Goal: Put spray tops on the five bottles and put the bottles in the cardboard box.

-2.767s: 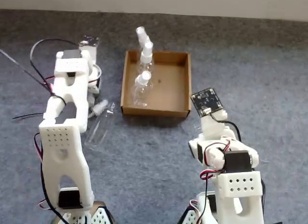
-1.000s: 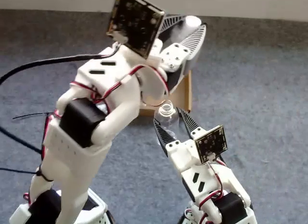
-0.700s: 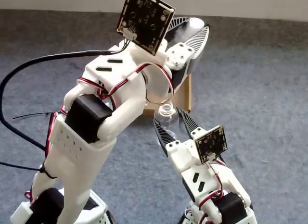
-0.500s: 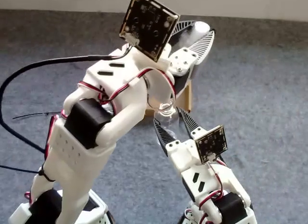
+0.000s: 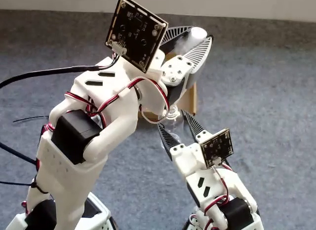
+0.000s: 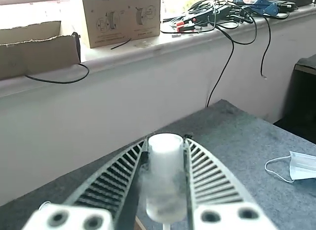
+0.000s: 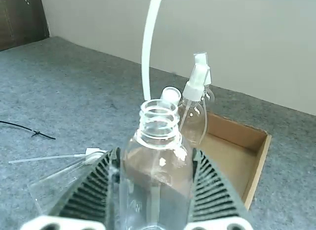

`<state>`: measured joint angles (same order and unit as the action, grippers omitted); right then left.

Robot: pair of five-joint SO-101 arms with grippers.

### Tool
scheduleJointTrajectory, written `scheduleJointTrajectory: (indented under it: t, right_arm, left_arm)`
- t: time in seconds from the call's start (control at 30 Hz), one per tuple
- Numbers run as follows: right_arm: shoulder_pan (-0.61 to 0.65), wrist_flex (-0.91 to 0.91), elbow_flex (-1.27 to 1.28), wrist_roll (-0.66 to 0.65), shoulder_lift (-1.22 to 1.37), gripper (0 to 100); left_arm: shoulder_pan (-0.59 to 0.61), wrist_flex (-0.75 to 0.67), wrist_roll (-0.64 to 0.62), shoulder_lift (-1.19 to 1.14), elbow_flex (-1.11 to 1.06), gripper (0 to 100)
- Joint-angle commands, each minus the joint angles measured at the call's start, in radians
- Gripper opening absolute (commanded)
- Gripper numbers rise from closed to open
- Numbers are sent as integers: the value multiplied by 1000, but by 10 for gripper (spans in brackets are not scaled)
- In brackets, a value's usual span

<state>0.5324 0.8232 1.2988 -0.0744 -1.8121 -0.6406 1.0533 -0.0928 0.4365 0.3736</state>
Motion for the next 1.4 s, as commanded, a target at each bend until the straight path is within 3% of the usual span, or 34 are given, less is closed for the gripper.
scheduleJointTrajectory:
  t: [0.0, 0.27, 0.7, 1.0, 1.23, 1.37]
  right_arm:
    - [2, -27, -7, 11, -7, 4]
    - [2, -27, -7, 11, -7, 4]
    - [2, -22, -7, 11, -7, 4]
    - [2, -22, -10, 11, -7, 4]
    - [2, -22, -10, 11, -7, 4]
    - [2, -22, -10, 11, -7, 4]
  left_arm:
    - [-8, 3, -83, 22, 7, 27]
    - [1, 9, -115, 21, -2, 27]
    - [38, 21, -110, 31, -298, 27]
    - [45, 298, 173, 31, -308, 31]
    - [45, 359, 183, 128, -315, 40]
    - [47, 359, 184, 189, -315, 130]
